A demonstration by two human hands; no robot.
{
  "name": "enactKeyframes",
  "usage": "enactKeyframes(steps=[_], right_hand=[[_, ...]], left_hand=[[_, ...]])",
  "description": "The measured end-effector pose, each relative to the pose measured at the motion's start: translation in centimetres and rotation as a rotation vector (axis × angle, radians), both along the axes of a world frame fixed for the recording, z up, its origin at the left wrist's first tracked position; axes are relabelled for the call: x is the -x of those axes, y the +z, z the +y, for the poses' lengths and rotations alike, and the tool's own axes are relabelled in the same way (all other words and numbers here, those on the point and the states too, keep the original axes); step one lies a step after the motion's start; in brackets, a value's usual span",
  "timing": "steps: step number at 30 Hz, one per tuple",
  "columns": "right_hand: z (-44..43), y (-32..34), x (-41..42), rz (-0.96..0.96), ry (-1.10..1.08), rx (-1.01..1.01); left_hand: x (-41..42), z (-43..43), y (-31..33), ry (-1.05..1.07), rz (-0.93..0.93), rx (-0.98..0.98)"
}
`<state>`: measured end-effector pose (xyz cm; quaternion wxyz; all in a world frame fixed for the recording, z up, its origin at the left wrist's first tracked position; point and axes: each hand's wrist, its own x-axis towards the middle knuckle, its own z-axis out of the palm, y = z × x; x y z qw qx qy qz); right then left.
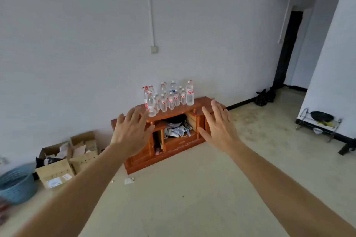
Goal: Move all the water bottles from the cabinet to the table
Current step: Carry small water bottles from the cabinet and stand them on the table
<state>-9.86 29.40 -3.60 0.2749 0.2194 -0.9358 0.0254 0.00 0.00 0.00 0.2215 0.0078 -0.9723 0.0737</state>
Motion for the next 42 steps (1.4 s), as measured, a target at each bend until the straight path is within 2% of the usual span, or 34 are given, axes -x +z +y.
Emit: enactKeyframes(steps=[1, 8, 13, 19, 23, 31, 39, 42], right_hand=[[-1.5, -0.3, 1.8, -0.060, -0.005, -0.011], [-6.5, -3.7, 13.6, -0.045, 0.020, 0.006], [-8.8, -7.7, 25.7, -0.122, 0.032, 0.018], [-11.2, -9.0, 42.7, -0.232, 0.018, 0.076], [-12.5, -8.1, 54.1, -0.248, 0.011, 0.077], [-17.5, -10.0, 70.4, -0.320, 0.068, 0.059], [-24.4, -16.7, 88.0, -0.492, 0.026, 0.087], [-26.4, -17.5, 94.2, -0.560, 0.003, 0.110]], left_hand=[[1.8, -1.1, -0.2, -0.002, -0.039, -0.008], [14.6, -6.5, -4.4, 0.048, -0.115, -0.126], [26.1, -8.9, -9.3, 0.085, -0.203, -0.150], [42.6, -11.4, -10.3, 0.150, -0.256, -0.197], [52.1, -13.2, -9.5, 0.164, -0.227, -0.249], [66.9, -17.4, -13.3, 0.213, -0.307, -0.372], [85.2, -24.0, -19.8, 0.101, -0.419, -0.393], [92.5, -25.9, -21.1, 0.051, -0.471, -0.458]])
